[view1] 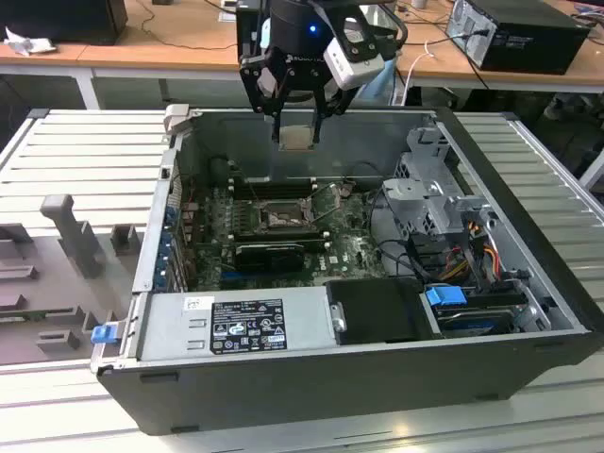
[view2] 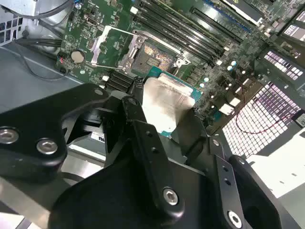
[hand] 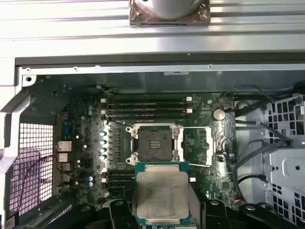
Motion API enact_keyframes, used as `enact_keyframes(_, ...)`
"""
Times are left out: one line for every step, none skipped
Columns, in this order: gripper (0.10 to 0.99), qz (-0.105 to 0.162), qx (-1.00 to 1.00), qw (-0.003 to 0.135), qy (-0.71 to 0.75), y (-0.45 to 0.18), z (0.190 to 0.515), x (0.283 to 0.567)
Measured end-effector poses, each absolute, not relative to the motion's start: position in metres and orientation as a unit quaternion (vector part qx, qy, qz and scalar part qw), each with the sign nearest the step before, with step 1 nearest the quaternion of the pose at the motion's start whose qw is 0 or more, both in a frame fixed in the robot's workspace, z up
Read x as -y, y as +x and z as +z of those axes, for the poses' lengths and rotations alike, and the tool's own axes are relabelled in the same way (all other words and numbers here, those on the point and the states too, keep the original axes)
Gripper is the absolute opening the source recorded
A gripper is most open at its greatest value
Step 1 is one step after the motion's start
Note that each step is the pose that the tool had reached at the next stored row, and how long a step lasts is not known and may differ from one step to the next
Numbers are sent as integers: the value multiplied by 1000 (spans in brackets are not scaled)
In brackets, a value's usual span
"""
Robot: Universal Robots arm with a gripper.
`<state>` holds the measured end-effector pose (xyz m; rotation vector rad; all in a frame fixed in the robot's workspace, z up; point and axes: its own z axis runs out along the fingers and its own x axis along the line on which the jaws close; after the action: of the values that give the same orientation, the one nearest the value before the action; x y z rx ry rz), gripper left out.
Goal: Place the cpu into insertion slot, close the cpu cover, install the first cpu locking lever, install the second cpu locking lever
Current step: 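Place the cpu into insertion slot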
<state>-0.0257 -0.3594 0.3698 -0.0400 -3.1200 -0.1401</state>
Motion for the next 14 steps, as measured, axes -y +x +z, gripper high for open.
enact_keyframes(525,-45,999,9,-13,-26,370,359)
enact_keyframes(525,-45,999,9,-15,-26,370,359)
enact_keyframes(525,-45,999,9,-16,-26,370,359)
enact_keyframes(525,-45,999,9,-16,-26,370,359)
enact_keyframes(525,-45,999,9,-17,-26,370,359)
enact_keyframes(525,-45,999,9,-17,-26,370,359)
enact_keyframes(525,-45,999,9,-17,-26,370,359)
enact_keyframes(525,-45,999,9,-18,-26,370,359)
enact_keyframes(525,-45,999,9,-18,-26,370,359)
enact_keyframes(525,-45,999,9,-18,-26,370,359)
enact_keyframes(525,-45,999,9,-19,-26,370,359)
enact_keyframes(525,-45,999,9,-19,-26,370,359)
enact_keyframes(525,-45,999,9,-20,-26,370,359)
enact_keyframes(525,-45,999,9,-20,-26,370,359)
